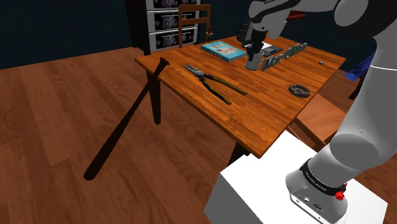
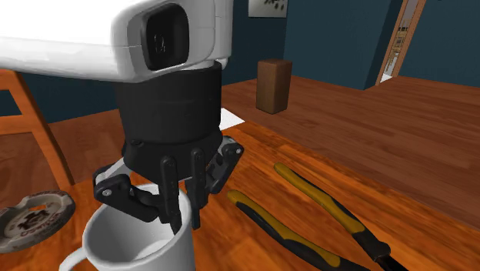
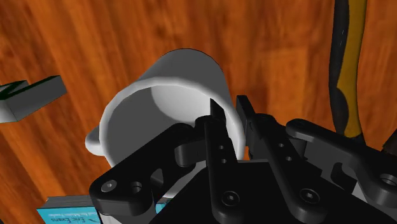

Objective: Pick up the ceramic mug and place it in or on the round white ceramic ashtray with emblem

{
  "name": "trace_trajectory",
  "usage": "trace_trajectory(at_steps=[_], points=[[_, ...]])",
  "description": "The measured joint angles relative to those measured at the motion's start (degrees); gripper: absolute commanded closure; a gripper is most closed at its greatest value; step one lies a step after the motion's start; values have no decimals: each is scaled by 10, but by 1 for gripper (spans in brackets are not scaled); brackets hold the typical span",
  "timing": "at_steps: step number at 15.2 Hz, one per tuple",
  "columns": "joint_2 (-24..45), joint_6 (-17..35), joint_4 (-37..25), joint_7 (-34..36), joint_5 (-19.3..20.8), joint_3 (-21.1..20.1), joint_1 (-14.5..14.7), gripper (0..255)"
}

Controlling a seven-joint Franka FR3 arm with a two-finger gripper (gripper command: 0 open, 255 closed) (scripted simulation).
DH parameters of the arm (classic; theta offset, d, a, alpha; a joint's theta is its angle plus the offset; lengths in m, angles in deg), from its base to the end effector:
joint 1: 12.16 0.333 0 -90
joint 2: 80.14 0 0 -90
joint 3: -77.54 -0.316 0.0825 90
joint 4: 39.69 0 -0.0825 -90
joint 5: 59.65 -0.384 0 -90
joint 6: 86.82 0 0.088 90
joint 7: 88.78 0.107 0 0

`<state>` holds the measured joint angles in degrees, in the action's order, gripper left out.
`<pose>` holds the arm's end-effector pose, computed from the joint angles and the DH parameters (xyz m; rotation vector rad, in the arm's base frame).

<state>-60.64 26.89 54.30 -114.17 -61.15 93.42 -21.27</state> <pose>0.6026 -0.2586 0.4267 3.0734 0.0193 -0.0206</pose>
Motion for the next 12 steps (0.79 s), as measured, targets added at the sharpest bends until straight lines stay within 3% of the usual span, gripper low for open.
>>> trace_trajectory(at_steps=[4, 12], points=[[-6, -24, -18, -1, 2, 1, 0, 255], [-87, -7, 74, -65, 18, 31, -36, 255]])
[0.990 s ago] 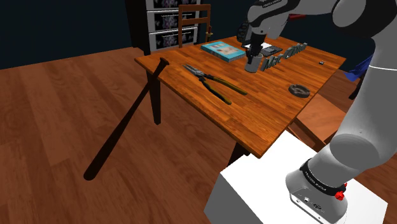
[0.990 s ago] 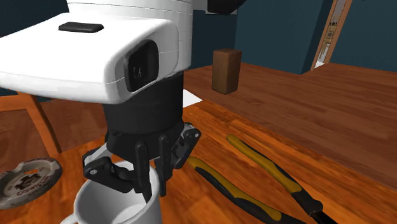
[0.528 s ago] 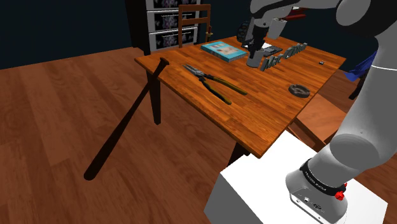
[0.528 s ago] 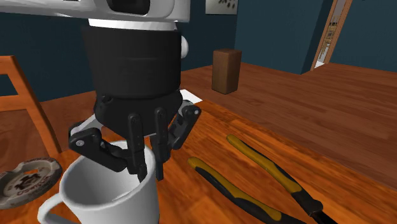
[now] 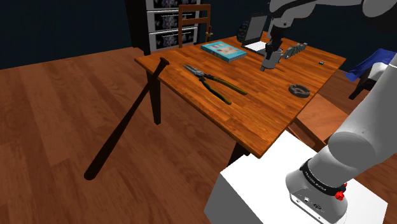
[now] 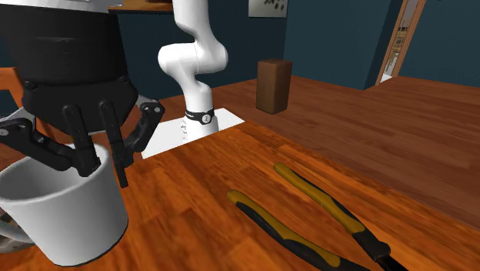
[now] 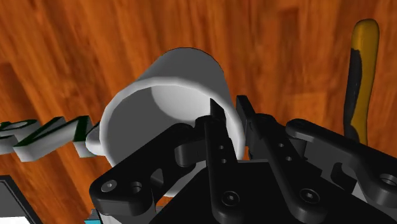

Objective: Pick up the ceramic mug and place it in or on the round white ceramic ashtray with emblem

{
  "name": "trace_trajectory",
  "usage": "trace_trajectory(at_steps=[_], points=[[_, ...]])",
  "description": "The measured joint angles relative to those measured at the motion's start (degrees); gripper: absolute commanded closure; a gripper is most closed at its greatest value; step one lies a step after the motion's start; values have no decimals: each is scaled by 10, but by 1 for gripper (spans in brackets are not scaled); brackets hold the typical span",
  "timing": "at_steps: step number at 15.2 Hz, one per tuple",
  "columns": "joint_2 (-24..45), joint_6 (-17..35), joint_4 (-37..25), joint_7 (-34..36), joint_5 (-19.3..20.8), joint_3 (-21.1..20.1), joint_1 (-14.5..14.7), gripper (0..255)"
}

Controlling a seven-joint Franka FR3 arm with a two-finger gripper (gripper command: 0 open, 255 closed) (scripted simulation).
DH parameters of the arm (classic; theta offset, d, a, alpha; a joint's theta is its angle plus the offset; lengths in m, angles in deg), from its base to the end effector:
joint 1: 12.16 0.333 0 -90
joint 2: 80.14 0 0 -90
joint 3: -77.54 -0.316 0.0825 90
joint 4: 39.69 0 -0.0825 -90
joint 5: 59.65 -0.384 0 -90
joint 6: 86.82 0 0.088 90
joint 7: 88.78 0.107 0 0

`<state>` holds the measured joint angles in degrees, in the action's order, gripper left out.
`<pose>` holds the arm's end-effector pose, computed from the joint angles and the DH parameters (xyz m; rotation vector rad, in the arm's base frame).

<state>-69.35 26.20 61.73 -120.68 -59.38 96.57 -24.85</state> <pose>0.5289 -0.3142 0.4594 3.0731 0.0171 -0.0212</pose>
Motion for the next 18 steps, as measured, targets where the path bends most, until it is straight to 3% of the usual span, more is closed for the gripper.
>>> trace_trajectory(at_steps=[10, 18], points=[[-83, 30, 104, -101, 24, 52, -56, 255], [-122, 29, 131, -198, 38, 104, -107, 255]])
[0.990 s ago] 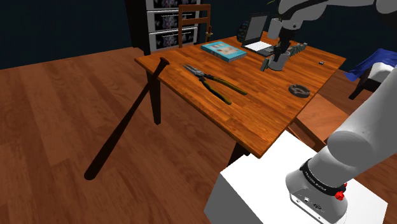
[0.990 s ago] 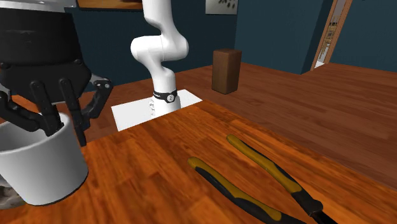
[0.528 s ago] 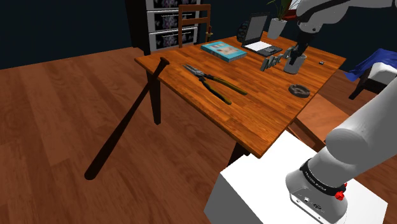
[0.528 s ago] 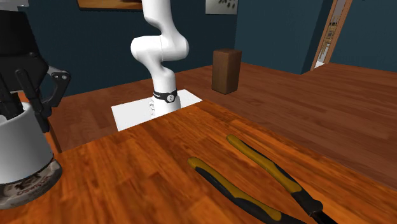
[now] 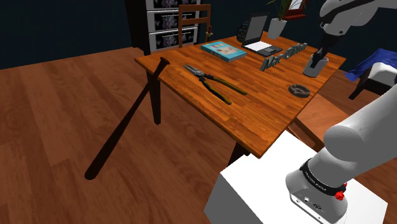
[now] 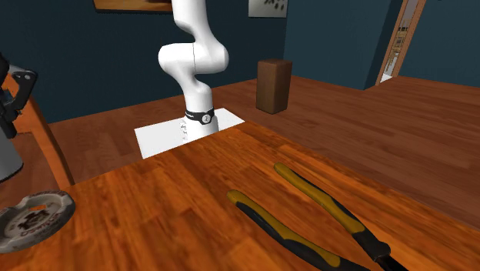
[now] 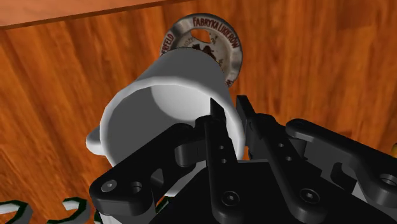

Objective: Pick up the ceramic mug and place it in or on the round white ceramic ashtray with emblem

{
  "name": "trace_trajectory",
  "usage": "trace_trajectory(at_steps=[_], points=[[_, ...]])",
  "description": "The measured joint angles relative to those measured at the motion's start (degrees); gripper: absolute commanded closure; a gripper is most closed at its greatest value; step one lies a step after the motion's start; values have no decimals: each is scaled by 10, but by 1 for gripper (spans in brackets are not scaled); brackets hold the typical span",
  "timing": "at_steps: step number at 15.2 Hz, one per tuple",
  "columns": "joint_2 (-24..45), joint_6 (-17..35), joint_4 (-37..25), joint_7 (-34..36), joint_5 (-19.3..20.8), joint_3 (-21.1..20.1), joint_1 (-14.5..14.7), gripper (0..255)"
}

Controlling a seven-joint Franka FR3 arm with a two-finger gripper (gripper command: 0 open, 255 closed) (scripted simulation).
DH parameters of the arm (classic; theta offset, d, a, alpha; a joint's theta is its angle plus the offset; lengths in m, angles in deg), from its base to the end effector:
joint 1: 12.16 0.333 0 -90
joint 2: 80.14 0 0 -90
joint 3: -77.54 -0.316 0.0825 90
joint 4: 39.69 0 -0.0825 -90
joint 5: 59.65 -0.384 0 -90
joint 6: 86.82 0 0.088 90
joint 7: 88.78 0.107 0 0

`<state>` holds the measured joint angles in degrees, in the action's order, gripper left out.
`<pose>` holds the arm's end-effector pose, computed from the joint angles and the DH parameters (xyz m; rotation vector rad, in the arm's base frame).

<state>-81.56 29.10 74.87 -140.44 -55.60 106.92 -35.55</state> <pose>0.3305 -0.4444 0.4716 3.0736 0.0153 -0.0205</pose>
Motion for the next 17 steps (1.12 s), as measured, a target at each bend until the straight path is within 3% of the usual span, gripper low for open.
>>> trace_trajectory(at_steps=[17], points=[[60, 124, 72, -29, -33, 7, -10, 255]])
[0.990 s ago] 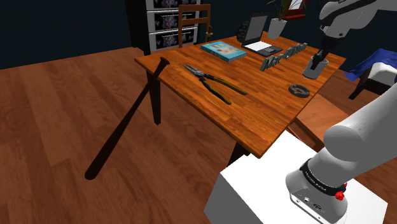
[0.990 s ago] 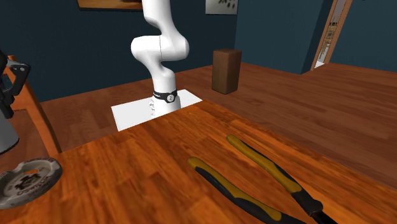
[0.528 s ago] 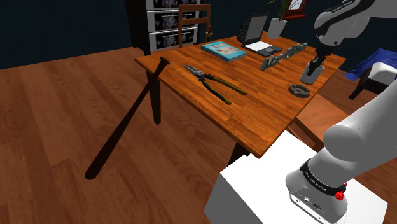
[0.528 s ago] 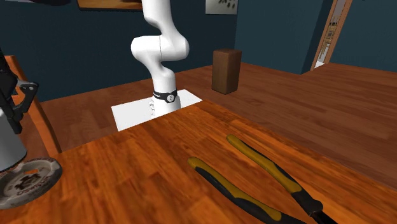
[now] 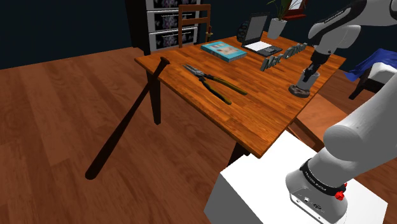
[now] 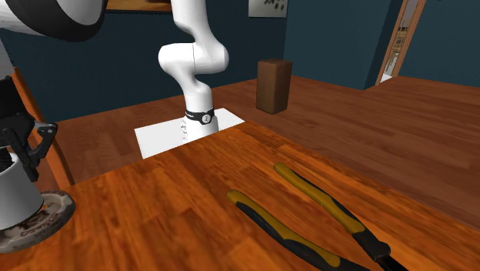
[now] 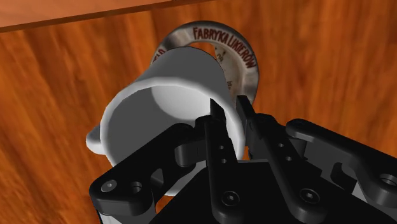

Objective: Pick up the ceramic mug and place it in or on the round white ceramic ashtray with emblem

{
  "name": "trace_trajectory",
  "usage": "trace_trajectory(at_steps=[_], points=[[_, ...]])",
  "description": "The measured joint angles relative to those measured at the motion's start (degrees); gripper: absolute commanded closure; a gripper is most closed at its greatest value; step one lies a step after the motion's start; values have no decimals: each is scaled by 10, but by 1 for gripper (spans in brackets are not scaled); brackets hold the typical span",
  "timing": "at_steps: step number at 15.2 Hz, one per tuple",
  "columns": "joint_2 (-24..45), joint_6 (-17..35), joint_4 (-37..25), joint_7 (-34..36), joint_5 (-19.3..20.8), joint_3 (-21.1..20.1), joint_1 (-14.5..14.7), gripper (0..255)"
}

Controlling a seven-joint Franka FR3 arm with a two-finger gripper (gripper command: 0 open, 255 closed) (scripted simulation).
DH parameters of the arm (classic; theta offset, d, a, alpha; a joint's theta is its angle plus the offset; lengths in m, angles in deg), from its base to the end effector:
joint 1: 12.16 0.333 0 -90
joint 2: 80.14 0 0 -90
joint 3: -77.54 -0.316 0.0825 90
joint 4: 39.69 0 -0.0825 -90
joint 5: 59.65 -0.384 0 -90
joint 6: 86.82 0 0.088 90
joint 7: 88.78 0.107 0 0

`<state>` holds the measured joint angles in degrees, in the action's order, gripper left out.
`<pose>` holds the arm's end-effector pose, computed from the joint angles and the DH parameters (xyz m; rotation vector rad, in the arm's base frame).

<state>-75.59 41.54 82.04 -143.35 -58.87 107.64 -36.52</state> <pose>0.3257 -0.4519 0.3829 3.0739 0.0191 -0.0216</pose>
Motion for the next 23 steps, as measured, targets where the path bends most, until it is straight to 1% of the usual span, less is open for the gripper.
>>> trace_trajectory(at_steps=[6, 7, 13, 15, 17, 18, 23], points=[[2, 6, 4, -1, -1, 0, 0, 255], [2, 6, 4, -1, -1, 0, 0, 0], [2, 6, 4, -1, -1, 0, 0, 0], [-15, -15, -2, 7, 9, 0, 2, 0], [-24, -49, -29, 10, 14, -1, 4, 0], [-31, -55, -30, 11, 17, 0, 4, 0], [-38, -63, -30, 16, 22, -1, 5, 0]])
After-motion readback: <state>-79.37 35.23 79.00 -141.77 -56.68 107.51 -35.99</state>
